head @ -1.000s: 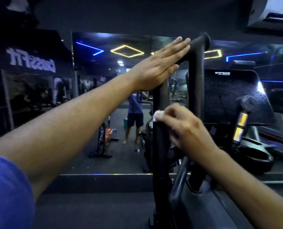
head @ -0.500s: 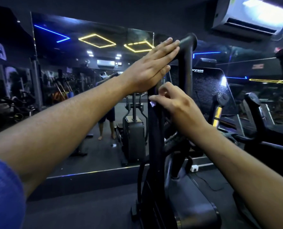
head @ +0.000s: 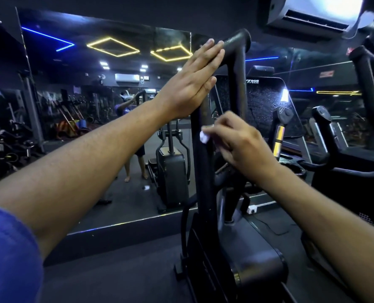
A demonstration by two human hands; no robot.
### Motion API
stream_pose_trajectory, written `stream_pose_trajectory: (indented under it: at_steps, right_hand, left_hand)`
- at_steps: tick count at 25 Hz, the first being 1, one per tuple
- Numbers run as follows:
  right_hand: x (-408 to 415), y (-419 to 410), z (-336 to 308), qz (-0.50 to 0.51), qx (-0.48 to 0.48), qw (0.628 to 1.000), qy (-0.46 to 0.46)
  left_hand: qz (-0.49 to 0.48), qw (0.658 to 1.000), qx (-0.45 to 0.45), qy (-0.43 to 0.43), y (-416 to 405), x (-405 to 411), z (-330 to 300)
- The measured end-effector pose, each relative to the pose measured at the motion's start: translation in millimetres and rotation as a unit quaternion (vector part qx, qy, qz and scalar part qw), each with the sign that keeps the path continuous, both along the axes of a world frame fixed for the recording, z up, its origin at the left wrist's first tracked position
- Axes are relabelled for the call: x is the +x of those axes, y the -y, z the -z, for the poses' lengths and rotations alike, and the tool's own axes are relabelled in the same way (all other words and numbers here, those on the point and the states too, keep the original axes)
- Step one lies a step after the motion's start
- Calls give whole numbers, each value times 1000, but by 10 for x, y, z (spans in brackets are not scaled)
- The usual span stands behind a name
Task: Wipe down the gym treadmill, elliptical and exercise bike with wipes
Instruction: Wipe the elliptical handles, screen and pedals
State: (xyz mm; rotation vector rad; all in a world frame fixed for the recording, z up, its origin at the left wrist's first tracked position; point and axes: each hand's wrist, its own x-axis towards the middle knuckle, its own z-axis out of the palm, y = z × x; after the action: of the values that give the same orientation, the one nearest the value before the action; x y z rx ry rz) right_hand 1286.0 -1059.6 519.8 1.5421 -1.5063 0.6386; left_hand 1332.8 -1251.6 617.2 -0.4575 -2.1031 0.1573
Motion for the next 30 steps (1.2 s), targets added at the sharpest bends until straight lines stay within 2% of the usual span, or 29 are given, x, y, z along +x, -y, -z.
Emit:
stream_pose_trajectory:
  at_steps: [3, 6, 8, 9, 11, 13, 17, 22, 24, 28, 30]
  right_hand:
    - [52, 123, 92, -5, -18, 1000, 17]
    - [207, 32, 554, -3, 57, 998, 13]
    - [217, -133, 688, -7, 102, 994, 33]
    - [194, -212, 695, -10, 100, 994, 46]
    - [128, -308, 689, -11, 32, 997, 75]
    - [97, -269, 690, -4, -23, 996, 84]
    - [233, -42, 1122, -21, 24, 997, 65]
    - [322, -216, 1748, -40, 54, 994, 89]
    - [303, -206, 1650, -42, 55, 995, 76]
    - [234, -7, 1130, -15, -37, 996, 82]
    - [247, 34, 1143, -8, -45, 996, 83]
  left_hand:
    - [-10, 1000, 4, -1, 8, -3, 29]
    - [-33, 999, -2, -12, -12, 33, 91]
    - [-55, 997, -37, -30, -28, 58, 214]
    - [-66, 995, -60, -40, -31, 59, 310]
    - [-75, 992, -78, -57, -45, 53, 520]
    - [-60, 995, -38, -68, -85, 42, 656]
    - [-27, 997, 35, -69, -126, 46, 804]
    - [21, 992, 105, -62, -174, 23, 1091]
    - [37, 990, 124, -60, -203, 13, 1106]
    - [41, 989, 126, -65, -215, 19, 1103]
    - [43, 989, 126, -64, -214, 32, 1117]
